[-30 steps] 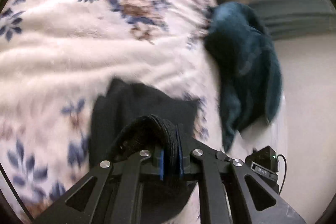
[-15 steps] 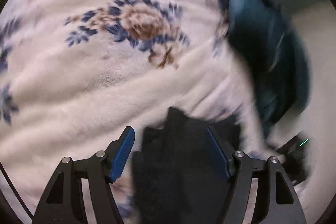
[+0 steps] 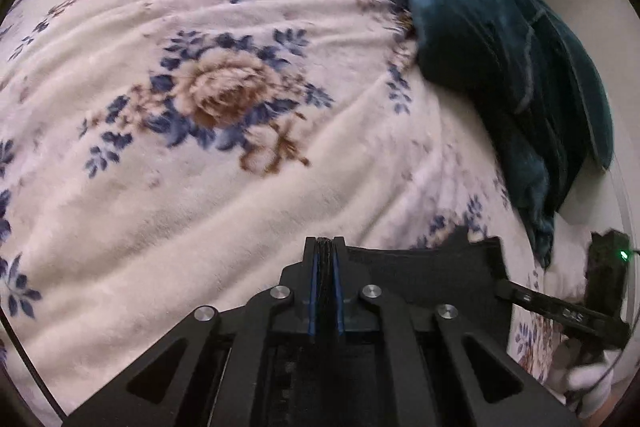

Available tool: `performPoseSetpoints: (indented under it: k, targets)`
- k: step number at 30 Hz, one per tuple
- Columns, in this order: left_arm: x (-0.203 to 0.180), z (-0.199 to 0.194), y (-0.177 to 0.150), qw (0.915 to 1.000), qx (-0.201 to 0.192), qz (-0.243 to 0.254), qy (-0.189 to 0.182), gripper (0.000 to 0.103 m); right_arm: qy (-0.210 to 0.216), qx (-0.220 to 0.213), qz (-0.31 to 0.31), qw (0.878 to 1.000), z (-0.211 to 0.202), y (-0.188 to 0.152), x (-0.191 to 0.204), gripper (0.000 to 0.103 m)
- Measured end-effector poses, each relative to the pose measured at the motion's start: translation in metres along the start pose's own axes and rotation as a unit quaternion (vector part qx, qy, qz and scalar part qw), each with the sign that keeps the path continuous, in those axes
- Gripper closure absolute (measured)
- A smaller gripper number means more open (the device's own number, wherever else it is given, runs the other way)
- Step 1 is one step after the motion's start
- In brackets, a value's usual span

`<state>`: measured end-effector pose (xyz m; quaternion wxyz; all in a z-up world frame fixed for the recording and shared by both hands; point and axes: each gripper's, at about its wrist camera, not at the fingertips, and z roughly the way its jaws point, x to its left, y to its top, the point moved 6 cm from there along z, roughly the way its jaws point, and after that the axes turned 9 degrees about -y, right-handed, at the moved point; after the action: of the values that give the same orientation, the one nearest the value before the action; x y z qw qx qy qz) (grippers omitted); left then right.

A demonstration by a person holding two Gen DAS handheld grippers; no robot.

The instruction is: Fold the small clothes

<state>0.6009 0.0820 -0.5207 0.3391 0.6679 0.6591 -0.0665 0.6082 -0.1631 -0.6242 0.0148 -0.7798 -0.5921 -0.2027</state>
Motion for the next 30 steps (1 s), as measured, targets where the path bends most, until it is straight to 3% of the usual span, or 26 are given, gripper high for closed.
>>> performPoseSetpoints:
  k: [5, 7, 10, 14, 15, 16, 17, 18, 19, 23, 25, 26, 28, 30]
  targets:
    - [0.020, 0.027, 0.012, 0.9994, 0.017, -0.014, 0.025, 0.100, -0.006, -0.021, 0.019, 1.000, 0.001, 0.023, 0.006, 0.097]
    - [0.029, 0.048, 0.010, 0.9982, 0.048, -0.019, 0.031, 0.100, -0.021, -0.019, 0.028, 0.999, 0.002, 0.027, 0.003, 0.097]
    - [0.034, 0.062, 0.001, 0.9954, 0.085, -0.021, 0.039, 0.097, -0.050, 0.004, 0.047, 0.998, 0.028, 0.032, -0.006, 0.097]
    - [0.028, 0.040, -0.007, 0.9960, 0.081, -0.035, 0.016, 0.096, -0.059, 0.052, 0.052, 0.996, 0.050, 0.029, -0.015, 0.092]
    - [0.026, 0.024, -0.010, 0.9969, 0.068, -0.038, 0.014, 0.085, -0.047, 0.060, 0.054, 0.996, 0.047, 0.028, -0.017, 0.080]
    - [0.024, 0.011, -0.013, 0.9977, 0.053, -0.037, 0.018, 0.073, -0.043, 0.066, 0.050, 0.996, 0.042, 0.027, -0.019, 0.060]
    - [0.023, -0.004, -0.017, 0.9982, 0.039, -0.036, 0.027, 0.031, -0.037, 0.066, 0.042, 0.996, 0.033, 0.025, -0.021, 0.050]
    - [0.020, -0.023, -0.025, 0.9985, 0.024, -0.036, 0.035, 0.000, -0.026, 0.063, 0.033, 0.997, 0.024, 0.023, -0.022, 0.035]
    - [0.017, -0.040, -0.033, 0.9987, 0.008, -0.039, 0.033, 0.000, -0.017, 0.060, 0.023, 0.998, 0.014, 0.019, -0.023, 0.025]
    - [0.007, -0.095, -0.086, 0.9960, -0.020, -0.086, 0.015, 0.000, 0.000, 0.072, 0.004, 0.997, -0.019, -0.008, -0.038, 0.016]
    - [0.003, -0.115, -0.135, 0.9914, -0.018, -0.129, 0.015, 0.000, 0.017, 0.092, 0.005, 0.996, -0.027, -0.030, -0.045, 0.002]
    - [0.002, -0.117, -0.151, 0.9892, -0.017, -0.145, 0.017, 0.000, 0.024, 0.102, 0.006, 0.994, -0.029, -0.040, -0.048, 0.002]
    - [0.003, -0.120, -0.205, 0.9773, 0.000, -0.210, 0.026, 0.000, 0.036, 0.117, 0.005, 0.993, -0.028, -0.055, -0.051, 0.002]
    - [0.001, -0.103, -0.247, 0.9608, 0.022, -0.276, -0.006, 0.000, 0.051, 0.127, 0.000, 0.991, -0.022, -0.065, -0.050, 0.002]
